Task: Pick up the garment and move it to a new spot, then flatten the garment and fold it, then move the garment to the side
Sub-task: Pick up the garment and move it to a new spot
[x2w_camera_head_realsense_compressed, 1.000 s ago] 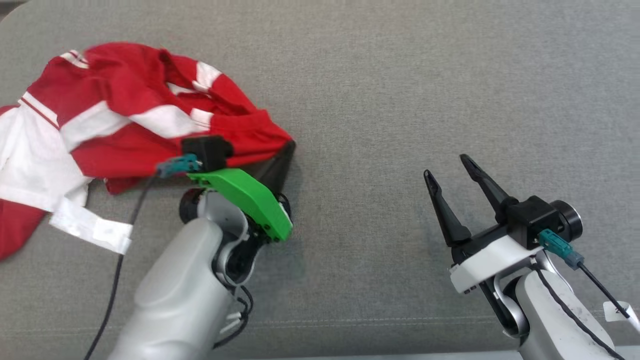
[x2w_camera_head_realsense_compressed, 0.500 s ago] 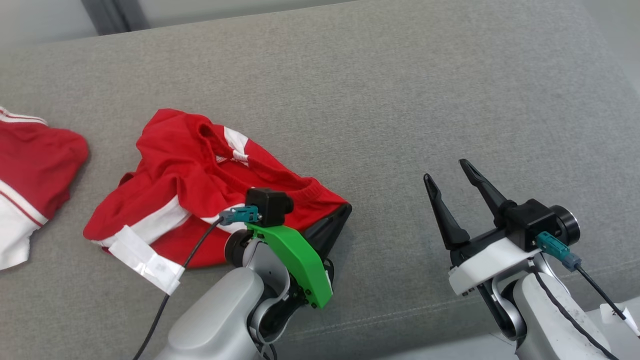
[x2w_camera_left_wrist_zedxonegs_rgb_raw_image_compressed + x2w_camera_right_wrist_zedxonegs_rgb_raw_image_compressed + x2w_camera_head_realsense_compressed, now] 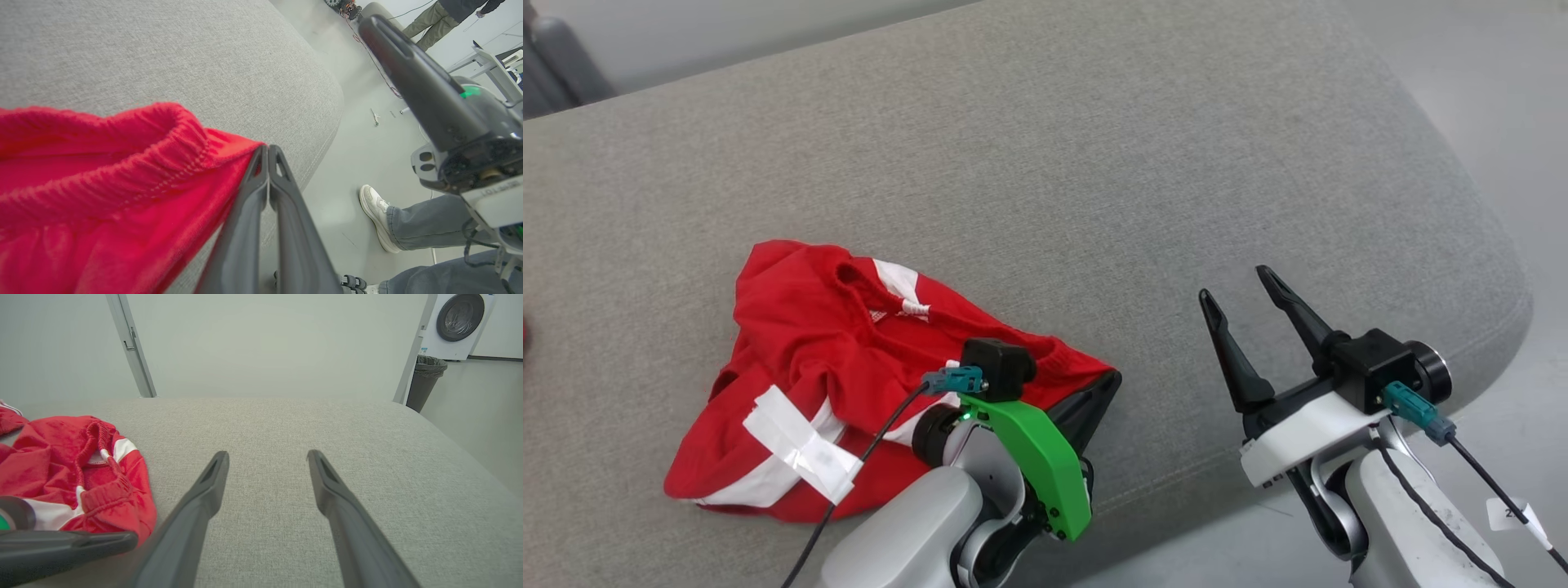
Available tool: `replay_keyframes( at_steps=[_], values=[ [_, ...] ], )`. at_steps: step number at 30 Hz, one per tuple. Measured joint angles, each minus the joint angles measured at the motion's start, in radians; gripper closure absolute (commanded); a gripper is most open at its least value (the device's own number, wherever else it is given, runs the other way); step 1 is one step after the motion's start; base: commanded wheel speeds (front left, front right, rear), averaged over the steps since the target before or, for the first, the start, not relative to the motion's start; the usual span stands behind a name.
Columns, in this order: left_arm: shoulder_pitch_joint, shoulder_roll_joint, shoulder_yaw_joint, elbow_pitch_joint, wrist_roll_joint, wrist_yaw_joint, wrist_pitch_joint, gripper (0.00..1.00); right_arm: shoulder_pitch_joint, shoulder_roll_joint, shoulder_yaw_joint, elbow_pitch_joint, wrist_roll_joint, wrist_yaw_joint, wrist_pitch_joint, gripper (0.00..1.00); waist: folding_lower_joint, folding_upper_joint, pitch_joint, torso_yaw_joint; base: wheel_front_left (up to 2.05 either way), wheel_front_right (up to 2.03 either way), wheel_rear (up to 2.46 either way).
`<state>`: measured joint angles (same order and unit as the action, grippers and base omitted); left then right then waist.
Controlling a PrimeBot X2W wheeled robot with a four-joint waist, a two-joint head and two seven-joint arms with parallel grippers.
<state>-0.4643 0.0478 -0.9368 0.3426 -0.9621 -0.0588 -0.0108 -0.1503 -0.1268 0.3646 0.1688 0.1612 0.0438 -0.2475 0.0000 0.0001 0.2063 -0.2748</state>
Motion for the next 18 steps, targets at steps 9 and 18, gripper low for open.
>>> replay_keyframes(
  at_steps=[9, 18],
  values=[
    [-0.007, 0.0, -0.048, 0.007, 0.003, 0.024, 0.0, 0.0, 0.0, -0.005, -0.043, 0.002, 0.007, -0.011, -0.002, 0.0, 0.0, 0.0, 0.03, -0.045, 0.0, 0.0, 0.0],
    [-0.012, 0.001, -0.085, -0.042, -0.034, 0.028, -0.009, 0.0, -0.001, -0.019, -0.046, 0.002, 0.005, -0.005, -0.002, 0.0, 0.0, 0.0, 0.007, 0.023, 0.0, 0.0, 0.0]
  ],
)
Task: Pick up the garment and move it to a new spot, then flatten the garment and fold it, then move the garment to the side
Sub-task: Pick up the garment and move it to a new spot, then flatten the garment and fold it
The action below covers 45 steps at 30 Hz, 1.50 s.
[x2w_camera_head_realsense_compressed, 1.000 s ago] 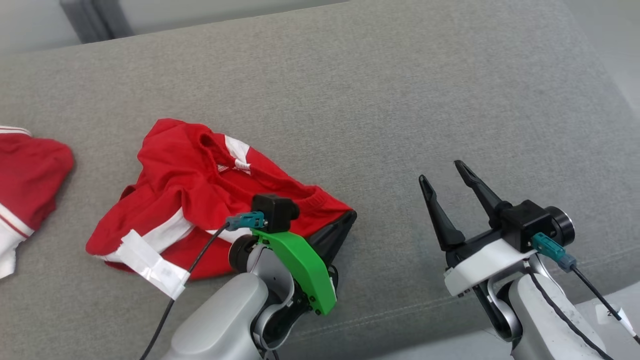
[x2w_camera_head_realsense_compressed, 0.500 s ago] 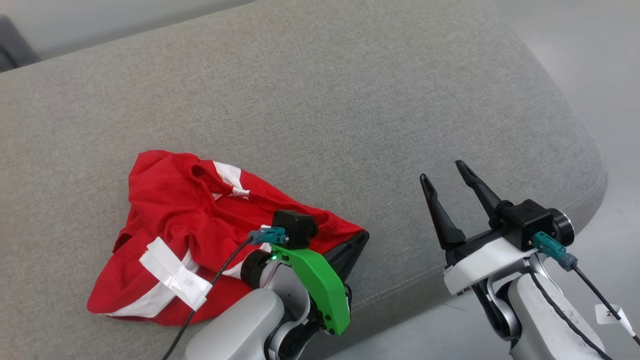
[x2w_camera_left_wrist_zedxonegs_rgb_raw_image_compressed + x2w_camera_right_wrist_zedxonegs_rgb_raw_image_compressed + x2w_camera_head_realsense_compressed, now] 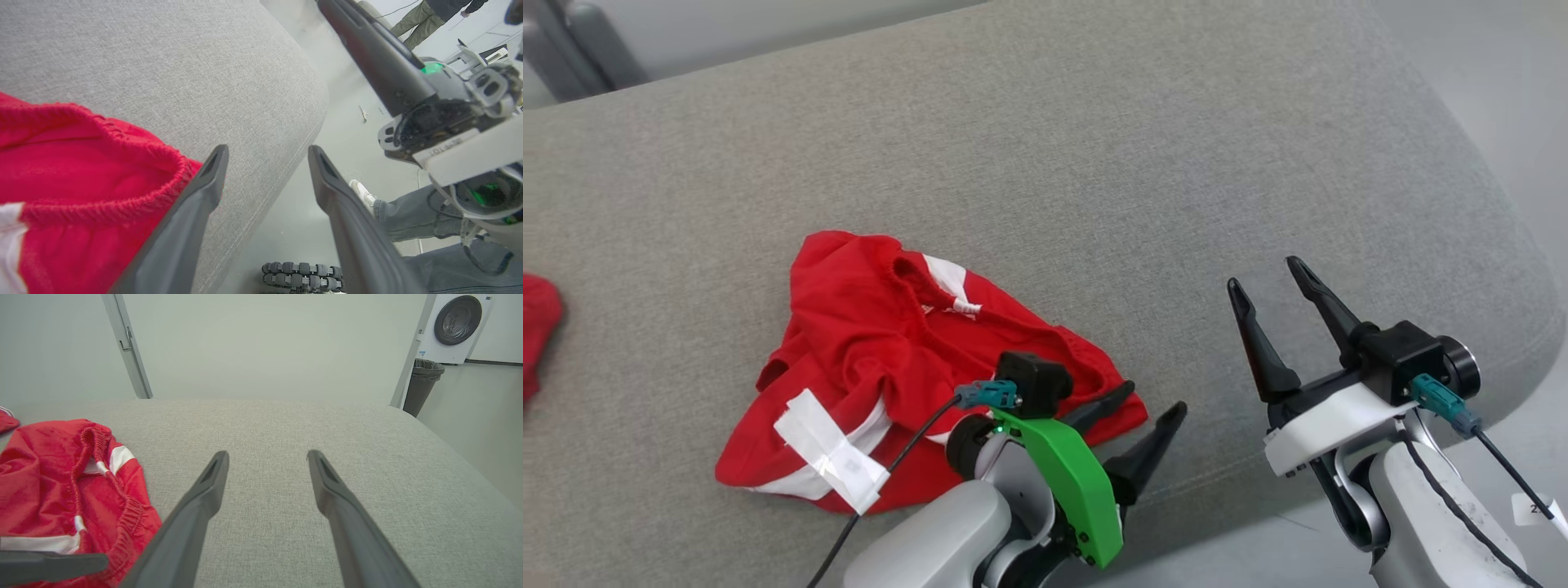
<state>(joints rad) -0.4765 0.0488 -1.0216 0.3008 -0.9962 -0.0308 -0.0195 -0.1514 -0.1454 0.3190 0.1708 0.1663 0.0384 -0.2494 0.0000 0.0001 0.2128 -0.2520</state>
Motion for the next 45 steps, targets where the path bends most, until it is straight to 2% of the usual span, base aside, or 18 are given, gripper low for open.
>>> replay_keyframes(
  at_steps=[7, 12, 19, 25, 33, 34, 35, 36, 39, 45],
  values=[
    [0.001, 0.0, -0.011, -0.058, -0.029, -0.009, -0.022, 0.0, 0.0, -0.021, 0.018, 0.021, -0.011, 0.017, -0.001, 0.0, 0.0, 0.0, -0.037, 0.075, 0.0, 0.0, 0.0],
    [0.003, 0.006, 0.036, -0.049, 0.022, 0.037, -0.065, 0.0, 0.002, -0.03, 0.057, 0.052, -0.018, 0.041, -0.001, 0.0, 0.0, 0.0, -0.066, 0.138, 0.0, 0.0, 0.0],
    [0.073, 0.058, 0.079, -0.038, 0.014, 0.086, -0.098, 0.0, 0.014, -0.036, 0.125, 0.095, -0.033, 0.064, -0.001, 0.0, 0.0, 0.0, -0.102, 0.235, 0.0, 0.0, 0.0],
    [0.103, 0.066, 0.083, -0.046, 0.008, 0.094, -0.106, 0.0, 0.014, -0.041, 0.147, 0.132, -0.036, 0.067, 0.015, 0.0, 0.0, 0.0, -0.122, 0.322, 0.0, 0.0, 0.0],
    [0.149, 0.096, 0.119, -0.05, -0.01, 0.112, -0.128, 0.0, 0.013, -0.045, 0.172, 0.197, -0.007, 0.076, 0.097, 0.0, 0.0, 0.0, -0.136, 0.428, 0.0, 0.0, 0.0],
    [0.153, 0.101, 0.123, -0.05, -0.015, 0.112, -0.131, 0.0, 0.013, -0.045, 0.178, 0.206, -0.001, 0.076, 0.11, 0.05, 0.0, 0.0, -0.137, 0.437, 0.0, 0.0, 0.0],
    [0.156, 0.105, 0.128, -0.05, -0.027, 0.112, -0.131, 0.0, 0.013, -0.044, 0.181, 0.216, 0.006, 0.079, 0.125, 0.16, 0.0, 0.0, -0.138, 0.446, 0.0, 0.0, 0.0],
    [0.16, 0.11, 0.137, -0.05, -0.035, 0.114, -0.137, 0.0, 0.012, -0.044, 0.185, 0.226, 0.012, 0.08, 0.138, 0.17, 0.0, 0.0, -0.139, 0.453, 0.0, 0.0, 0.0],
    [0.17, 0.116, 0.149, -0.053, -0.04, 0.115, -0.14, 0.0, 0.011, -0.046, 0.19, 0.244, 0.02, 0.085, 0.17, 0.02, 0.0, -0.0001, -0.142, 0.468, 0.0, 0.0, 0.0],
    [0.174, 0.124, 0.161, -0.061, -0.045, 0.119, -0.142, 0.0, -0.017, -0.057, 0.188, 0.256, 0.031, 0.085, 0.208, 0.0, 0.0, 0.0, -0.139, 0.474, 0.0, 0.0, 0.0]
  ],
)
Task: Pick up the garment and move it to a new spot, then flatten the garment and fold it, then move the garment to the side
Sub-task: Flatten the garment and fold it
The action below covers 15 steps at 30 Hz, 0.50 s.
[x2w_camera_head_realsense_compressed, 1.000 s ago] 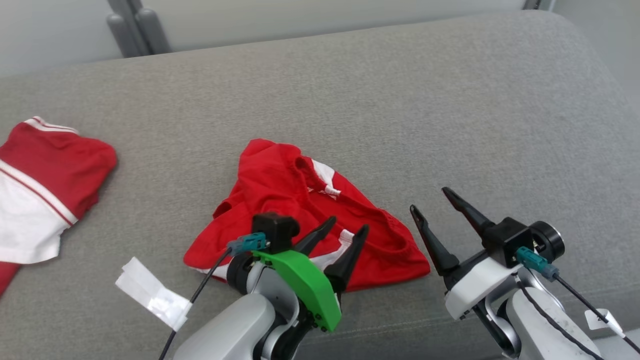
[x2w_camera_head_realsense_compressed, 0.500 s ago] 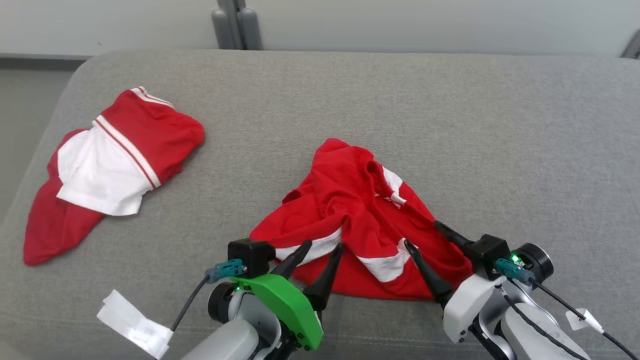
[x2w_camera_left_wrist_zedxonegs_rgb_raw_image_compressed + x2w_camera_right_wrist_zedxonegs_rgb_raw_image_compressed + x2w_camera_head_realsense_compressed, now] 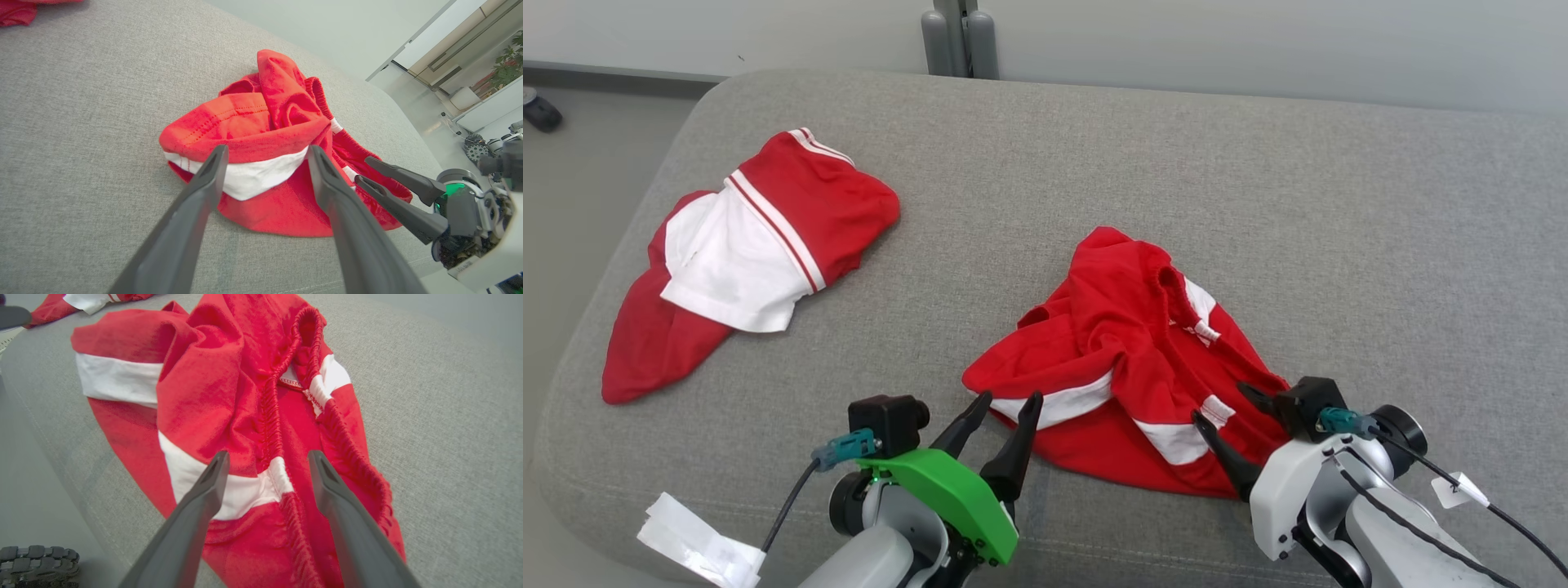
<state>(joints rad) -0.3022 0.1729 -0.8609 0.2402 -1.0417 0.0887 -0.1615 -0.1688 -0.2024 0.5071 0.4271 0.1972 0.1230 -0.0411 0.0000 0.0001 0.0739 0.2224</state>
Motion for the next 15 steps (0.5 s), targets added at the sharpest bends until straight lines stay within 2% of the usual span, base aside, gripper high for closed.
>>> replay_keyframes(
  at_steps=[1, 3, 4, 6, 7, 9, 10, 11, 12, 15],
  values=[
    [0.001, 0.001, 0.002, -0.005, 0.0, 0.001, -0.007, 0.0, -0.008, -0.002, 0.0, 0.003, 0.009, 0.0, 0.014, 0.0, 0.0, 0.0, 0.001, 0.001, 0.0, 0.0, 0.0],
    [0.002, 0.001, 0.003, -0.012, -0.001, 0.003, -0.007, 0.0, -0.011, -0.003, 0.0, 0.006, 0.024, 0.0, 0.023, 0.1, 0.0, 0.0, 0.003, 0.002, 0.0, 0.0, 0.0],
    [0.003, 0.001, 0.003, -0.014, -0.001, 0.003, -0.007, 0.0, -0.012, -0.003, 0.001, 0.007, 0.029, 0.0, 0.029, 0.19, 0.0, 0.0, 0.004, 0.003, 0.0, 0.0, 0.0],
    [0.007, 0.001, 0.003, -0.019, -0.001, 0.003, -0.007, 0.0, -0.015, -0.006, 0.005, 0.012, 0.033, 0.0, 0.043, 0.28, 0.0, 0.0, 0.006, 0.005, 0.0, 0.0, 0.0],
    [0.008, 0.001, 0.004, -0.021, -0.001, 0.004, -0.007, 0.0, -0.016, -0.008, 0.009, 0.014, 0.034, 0.0, 0.052, 0.38, 0.0, 0.0, 0.007, 0.006, 0.0, 0.0, 0.0],
    [0.012, 0.002, 0.005, -0.022, -0.002, 0.005, -0.007, 0.0, -0.018, -0.008, 0.014, 0.018, 0.044, 0.0, 0.068, 0.42, 0.0, 0.0, 0.01, 0.007, 0.0, 0.0, 0.0],
    [0.013, 0.003, 0.007, -0.022, -0.002, 0.005, -0.007, 0.0, -0.018, -0.008, 0.018, 0.021, 0.048, 0.0, 0.077, 0.51, 0.0, 0.0, 0.011, 0.008, 0.0, 0.0, 0.0],
    [0.016, 0.006, 0.012, -0.021, -0.003, 0.006, -0.007, 0.0, -0.018, -0.008, 0.024, 0.024, 0.052, 0.0, 0.089, 0.82, 0.0, 0.0, 0.013, 0.009, 0.0, 0.0, 0.0],
    [0.017, 0.009, 0.016, -0.021, -0.003, 0.008, -0.007, 0.0, -0.019, -0.009, 0.027, 0.025, 0.053, 0.0, 0.095, 1.0, 0.0, 0.0, 0.015, 0.009, 0.0, 0.0, 0.0],
    [0.022, 0.027, 0.033, -0.01, -0.004, 0.008, -0.008, 0.0, -0.038, -0.009, 0.042, 0.021, 0.06, 0.0, 0.106, 1.0, 0.0, 0.0, 0.02, 0.004, 0.0, 0.0, 0.0]
  ],
)
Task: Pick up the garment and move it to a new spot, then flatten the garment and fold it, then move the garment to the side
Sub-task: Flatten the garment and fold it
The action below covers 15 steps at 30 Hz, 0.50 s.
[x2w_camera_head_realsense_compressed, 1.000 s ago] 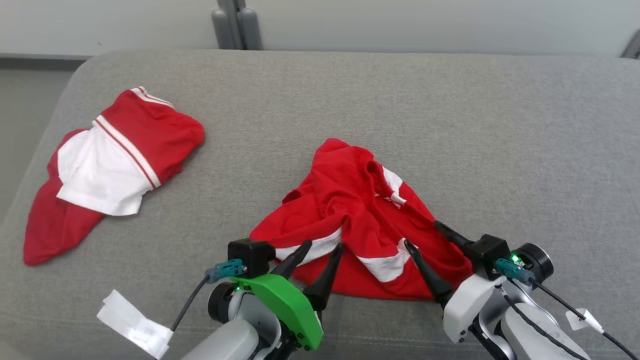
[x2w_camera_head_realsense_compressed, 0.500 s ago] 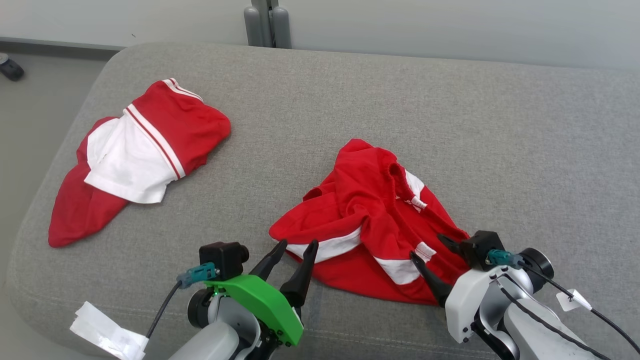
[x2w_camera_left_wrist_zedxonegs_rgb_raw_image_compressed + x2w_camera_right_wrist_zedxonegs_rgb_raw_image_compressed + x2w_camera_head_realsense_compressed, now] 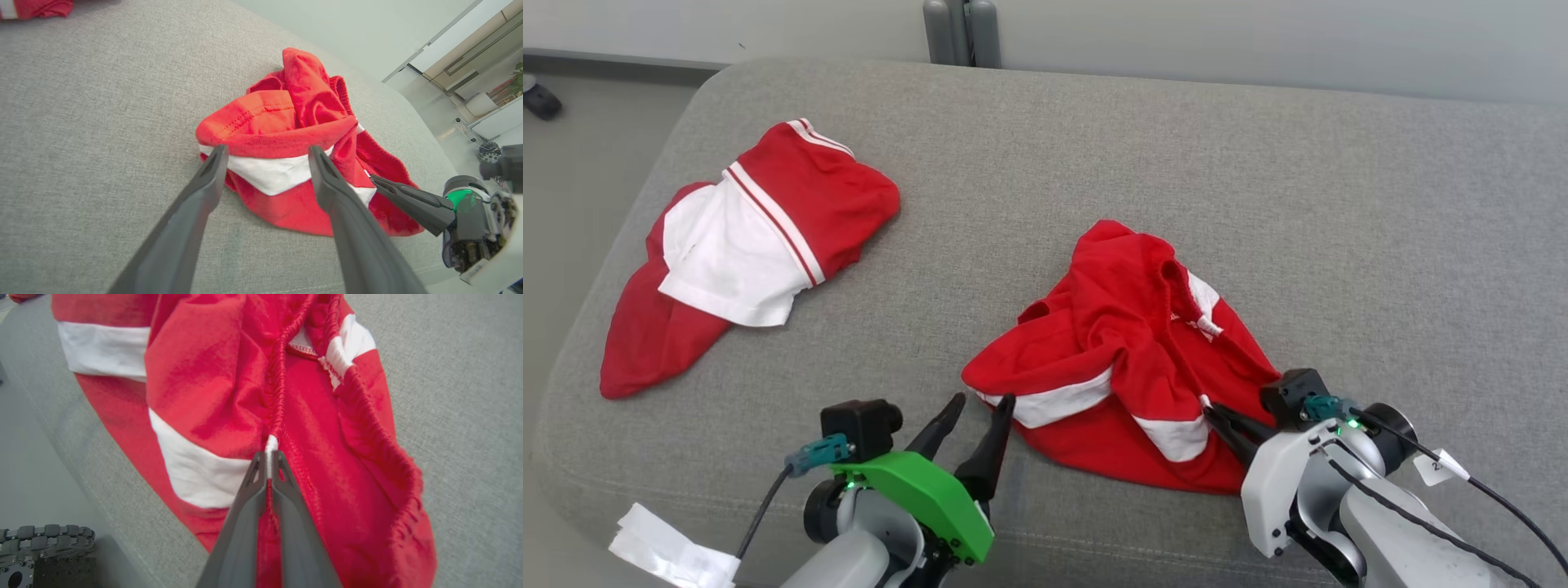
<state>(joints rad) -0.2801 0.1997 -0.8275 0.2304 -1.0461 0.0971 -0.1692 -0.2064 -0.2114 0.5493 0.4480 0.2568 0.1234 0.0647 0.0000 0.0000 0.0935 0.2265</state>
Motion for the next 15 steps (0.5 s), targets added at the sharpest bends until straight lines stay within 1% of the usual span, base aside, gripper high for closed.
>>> replay_keyframes(
  at_steps=[5, 9, 10, 15],
  values=[
    [0.012, 0.011, 0.021, 0.015, -0.011, 0.005, -0.001, 0.0, -0.031, -0.003, -0.02, -0.028, 0.035, 0.0, -0.001, 1.0, 0.0, 0.0, 0.006, -0.014, 0.0, 0.0, 0.0],
    [0.015, 0.011, 0.027, 0.017, -0.016, 0.005, -0.009, 0.0, -0.06, -0.001, -0.083, -0.062, 0.088, 0.001, -0.022, 1.0, 0.0, 0.0, 0.01, -0.027, 0.0, 0.0, 0.0],
    [0.015, 0.011, 0.027, 0.017, -0.016, 0.005, -0.009, 0.0, -0.06, -0.001, -0.083, -0.062, 0.088, 0.001, -0.022, 1.0, 0.0, 0.0, 0.01, -0.027, 0.0, 0.0, 0.0],
    [0.015, 0.005, 0.027, 0.019, -0.016, 0.005, -0.009, 0.0, -0.08, 0.002, -0.181, -0.087, 0.168, -0.001, -0.044, 1.0, 0.0, 0.0, 0.012, -0.048, 0.0, 0.0, 0.0]
  ],
)
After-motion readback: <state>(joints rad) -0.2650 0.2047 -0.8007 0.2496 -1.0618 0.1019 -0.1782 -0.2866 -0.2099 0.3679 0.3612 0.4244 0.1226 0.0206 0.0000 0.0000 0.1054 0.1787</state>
